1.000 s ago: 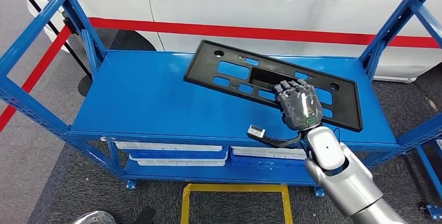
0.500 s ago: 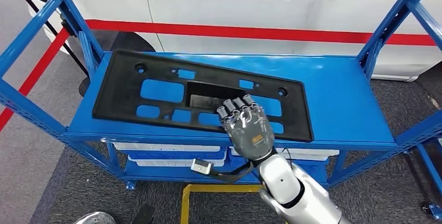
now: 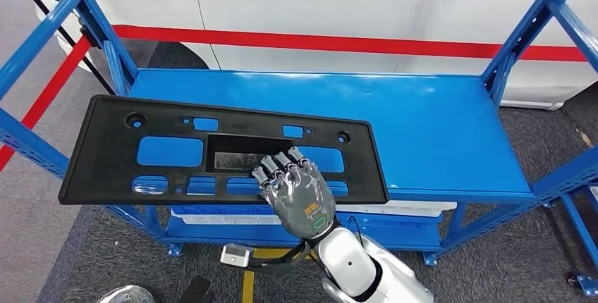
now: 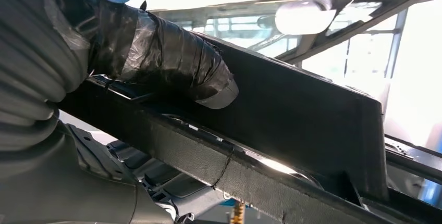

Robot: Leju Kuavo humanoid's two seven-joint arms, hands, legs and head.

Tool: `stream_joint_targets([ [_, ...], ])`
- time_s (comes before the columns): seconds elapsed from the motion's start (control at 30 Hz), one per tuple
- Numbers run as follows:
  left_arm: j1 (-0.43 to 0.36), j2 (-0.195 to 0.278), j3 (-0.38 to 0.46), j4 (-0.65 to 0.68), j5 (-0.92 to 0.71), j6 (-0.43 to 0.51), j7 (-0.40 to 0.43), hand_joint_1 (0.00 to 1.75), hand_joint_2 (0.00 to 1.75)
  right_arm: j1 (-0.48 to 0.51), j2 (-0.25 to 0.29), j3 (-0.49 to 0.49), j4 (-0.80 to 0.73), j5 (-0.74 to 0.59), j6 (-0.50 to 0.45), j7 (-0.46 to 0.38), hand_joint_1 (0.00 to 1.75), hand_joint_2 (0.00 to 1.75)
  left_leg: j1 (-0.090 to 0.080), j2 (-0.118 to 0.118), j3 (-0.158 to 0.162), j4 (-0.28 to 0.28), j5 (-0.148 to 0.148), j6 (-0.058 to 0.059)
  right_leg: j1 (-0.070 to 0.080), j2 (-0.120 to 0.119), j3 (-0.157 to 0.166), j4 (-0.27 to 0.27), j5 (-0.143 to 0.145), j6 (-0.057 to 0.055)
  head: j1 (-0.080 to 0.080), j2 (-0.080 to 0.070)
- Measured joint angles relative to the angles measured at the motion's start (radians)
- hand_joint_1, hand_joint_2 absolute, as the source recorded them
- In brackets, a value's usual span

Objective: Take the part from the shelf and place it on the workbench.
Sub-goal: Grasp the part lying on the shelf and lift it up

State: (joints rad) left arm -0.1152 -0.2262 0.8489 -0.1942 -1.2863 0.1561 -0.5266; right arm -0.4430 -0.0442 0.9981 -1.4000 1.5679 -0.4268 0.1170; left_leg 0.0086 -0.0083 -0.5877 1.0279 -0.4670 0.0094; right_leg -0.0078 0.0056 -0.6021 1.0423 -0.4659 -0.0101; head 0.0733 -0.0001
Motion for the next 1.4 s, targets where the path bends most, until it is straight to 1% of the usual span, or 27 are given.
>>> stream_joint_targets([
  [0.07,0.002,0.002,0.000,0.000,-0.002,-0.009,-0.005,0.00,1.75,-0.001,0.005,0.002,0.000,0.000,0.001,-0.005,1.75,1.75,0.005,0.001,0.003,-0.009,0.006,0.010,0.001,0.000,-0.002,0.005,-0.008,0.010,0.000,0.000],
  [0.1,0.002,0.002,0.000,0.000,-0.003,-0.012,-0.007,0.00,1.75,-0.002,0.006,0.003,0.000,0.000,0.002,-0.007,1.75,1.75,0.008,0.002,0.006,-0.014,0.010,0.016,0.002,-0.001,-0.010,0.027,-0.024,0.014,0.000,0.000],
  [0.13,0.002,0.002,0.000,0.000,-0.003,-0.014,-0.008,0.00,1.75,-0.003,0.007,0.003,0.000,0.000,0.002,-0.007,1.75,1.75,0.010,0.003,0.008,-0.019,0.013,0.022,0.002,-0.001,-0.028,0.069,-0.050,0.016,0.001,0.000],
  [0.2,0.002,0.003,0.000,0.000,-0.004,-0.016,-0.009,0.00,1.75,-0.004,0.008,0.004,0.003,0.000,0.005,-0.008,1.75,1.75,0.009,0.003,0.006,-0.017,0.013,0.026,0.001,-0.002,-0.087,0.197,-0.111,0.019,0.001,0.000],
  [0.23,0.003,0.004,0.000,0.000,-0.004,-0.016,-0.009,0.00,1.75,-0.004,0.008,0.005,0.005,0.000,0.006,-0.008,1.75,1.75,0.009,0.003,0.005,-0.015,0.013,0.027,0.001,-0.002,-0.112,0.252,-0.129,0.019,0.001,0.000],
  [0.27,0.004,0.004,0.000,0.000,-0.004,-0.016,-0.009,0.00,1.75,-0.003,0.008,0.006,0.006,0.000,0.008,-0.008,1.75,1.75,0.008,0.003,0.004,-0.013,0.012,0.027,0.001,-0.002,-0.125,0.276,-0.128,0.020,0.001,0.000],
  [0.3,0.004,0.004,0.000,0.000,-0.004,-0.015,-0.009,0.00,1.75,-0.003,0.008,0.007,0.008,0.000,0.010,-0.008,1.75,1.75,0.008,0.002,0.004,-0.011,0.011,0.027,0.000,-0.002,-0.119,0.263,-0.110,0.019,0.001,0.000],
  [0.37,0.004,0.005,0.000,0.000,-0.003,-0.006,-0.005,0.00,1.75,-0.004,0.008,0.007,0.008,-0.003,0.012,-0.008,1.75,1.75,0.008,0.001,0.006,-0.007,0.008,0.024,0.000,-0.003,-0.057,0.136,-0.044,0.014,0.001,0.000],
  [0.4,0.004,0.005,0.000,0.000,-0.002,0.003,0.000,0.00,1.75,-0.004,0.008,0.007,0.009,-0.005,0.012,-0.007,1.75,1.75,0.006,0.000,0.005,-0.005,0.006,0.021,0.002,-0.003,-0.025,0.070,-0.021,0.011,0.001,0.000],
  [0.47,0.004,0.005,0.000,0.000,-0.002,0.026,0.024,0.00,1.75,-0.004,0.008,0.007,0.012,-0.013,0.014,-0.005,1.75,1.75,0.003,0.000,0.001,-0.002,0.005,0.013,0.005,-0.002,0.005,0.003,-0.008,0.006,0.000,0.000],
  [0.53,0.005,0.004,0.000,0.000,-0.004,0.052,0.055,0.00,1.75,-0.002,0.008,0.007,0.018,-0.020,0.014,0.001,1.75,1.75,0.003,0.000,0.000,-0.004,0.007,0.003,0.007,0.001,0.005,0.000,-0.006,0.000,0.000,0.000],
  [0.6,0.005,0.004,0.000,0.000,-0.007,0.074,0.077,0.00,1.75,-0.001,0.009,0.007,0.023,-0.024,0.014,0.008,1.75,1.75,0.004,0.002,-0.007,0.012,-0.008,-0.006,0.003,0.001,0.006,-0.006,-0.001,-0.011,0.000,0.000],
  [0.67,0.005,0.004,-0.001,0.000,-0.010,0.088,0.086,0.00,1.75,0.000,0.009,0.006,0.027,-0.028,0.012,0.012,1.75,1.75,0.006,0.003,-0.043,0.095,-0.060,-0.016,0.000,-0.002,0.008,-0.010,0.002,-0.019,0.000,0.000],
  [0.73,0.005,0.004,-0.001,0.000,-0.014,0.097,0.090,0.00,1.75,0.006,0.009,0.004,0.031,-0.032,0.011,0.013,1.75,1.75,0.006,0.003,-0.102,0.227,-0.119,-0.021,0.002,-0.003,0.007,-0.010,0.001,-0.022,0.000,0.000],
  [0.77,0.006,0.004,-0.001,0.000,-0.015,0.102,0.092,0.00,1.75,0.010,0.009,0.002,0.033,-0.033,0.010,0.014,1.75,1.75,0.006,0.003,-0.122,0.270,-0.129,-0.022,0.003,-0.004,0.008,-0.010,0.001,-0.023,0.000,0.000],
  [0.8,0.007,0.004,-0.001,0.000,-0.016,0.107,0.094,0.00,1.75,0.014,0.009,-0.001,0.034,-0.034,0.010,0.015,1.75,1.75,0.006,0.003,-0.126,0.277,-0.120,-0.021,0.004,-0.003,0.008,-0.009,0.001,-0.024,0.000,0.000],
  [0.83,0.007,0.004,-0.001,0.000,-0.016,0.111,0.096,0.00,1.75,0.017,0.009,-0.006,0.035,-0.035,0.008,0.015,1.75,1.75,0.006,0.003,-0.109,0.241,-0.091,-0.018,0.004,-0.003,0.010,-0.009,0.000,-0.024,0.000,0.000],
  [0.9,0.005,0.004,-0.001,0.000,-0.016,0.117,0.099,0.00,1.75,0.019,0.009,-0.016,0.035,-0.037,0.004,0.017,1.75,1.75,0.003,0.002,-0.041,0.102,-0.021,-0.008,0.006,0.000,0.012,-0.008,-0.001,-0.022,0.000,0.000],
  [0.93,0.004,0.004,-0.001,0.000,-0.016,0.119,0.100,0.00,1.75,0.019,0.009,-0.021,0.035,-0.037,0.002,0.017,1.75,1.75,0.001,0.002,-0.014,0.042,0.000,-0.002,0.007,0.001,0.011,-0.007,-0.001,-0.020,0.000,0.000],
  [0.97,0.004,0.004,-0.001,0.000,-0.016,0.120,0.101,0.00,1.75,0.019,0.009,-0.026,0.035,-0.038,-0.001,0.018,1.75,1.75,-0.002,0.002,0.001,0.008,0.007,0.002,0.009,0.001,0.008,-0.007,0.000,-0.017,0.000,0.000],
  [1.07,0.005,0.003,-0.002,0.000,-0.016,0.124,0.104,0.00,1.75,0.022,0.009,-0.040,0.035,-0.040,-0.005,0.019,1.75,1.75,-0.002,0.002,0.005,-0.011,0.008,0.011,0.008,0.001,0.004,-0.006,0.001,-0.003,0.000,0.000],
  [1.13,0.005,0.002,-0.002,0.000,-0.017,0.127,0.105,0.00,1.75,0.024,0.008,-0.050,0.033,-0.042,-0.006,0.018,1.75,1.75,0.003,0.004,0.009,-0.022,0.016,0.022,0.009,0.000,-0.007,0.027,-0.027,0.007,0.000,0.000],
  [1.23,0.004,0.000,-0.002,0.000,-0.017,0.130,0.105,0.00,1.75,0.026,0.007,-0.063,0.031,-0.049,-0.009,0.014,1.75,1.75,0.004,0.006,0.008,-0.025,0.020,0.030,0.005,0.000,-0.076,0.193,-0.118,0.017,0.001,0.000],
  [1.27,0.005,0.000,-0.002,0.000,-0.017,0.130,0.105,0.00,1.75,0.029,0.006,-0.065,0.031,-0.050,-0.009,0.013,1.75,1.75,0.004,0.006,0.006,-0.023,0.020,0.030,0.002,-0.001,-0.098,0.243,-0.136,0.020,0.001,0.000],
  [1.3,0.006,0.000,-0.002,0.000,-0.017,0.131,0.105,0.00,1.75,0.031,0.004,-0.067,0.031,-0.052,-0.009,0.012,1.75,1.75,0.004,0.006,0.004,-0.021,0.020,0.030,0.000,-0.001,-0.109,0.268,-0.139,0.022,0.001,0.000],
  [1.33,0.006,0.000,-0.002,0.000,-0.017,0.131,0.105,0.00,1.75,0.032,0.004,-0.068,0.031,-0.052,-0.009,0.011,1.75,1.75,0.004,0.006,0.003,-0.017,0.020,0.030,-0.003,-0.001,-0.100,0.254,-0.123,0.024,0.001,0.000],
  [1.4,0.005,-0.001,-0.002,0.000,-0.017,0.131,0.105,0.00,1.75,0.032,0.002,-0.071,0.031,-0.053,-0.009,0.010,1.75,1.75,0.004,0.005,0.000,-0.008,0.016,0.027,-0.007,-0.002,-0.040,0.137,-0.061,0.023,0.001,0.000],
])
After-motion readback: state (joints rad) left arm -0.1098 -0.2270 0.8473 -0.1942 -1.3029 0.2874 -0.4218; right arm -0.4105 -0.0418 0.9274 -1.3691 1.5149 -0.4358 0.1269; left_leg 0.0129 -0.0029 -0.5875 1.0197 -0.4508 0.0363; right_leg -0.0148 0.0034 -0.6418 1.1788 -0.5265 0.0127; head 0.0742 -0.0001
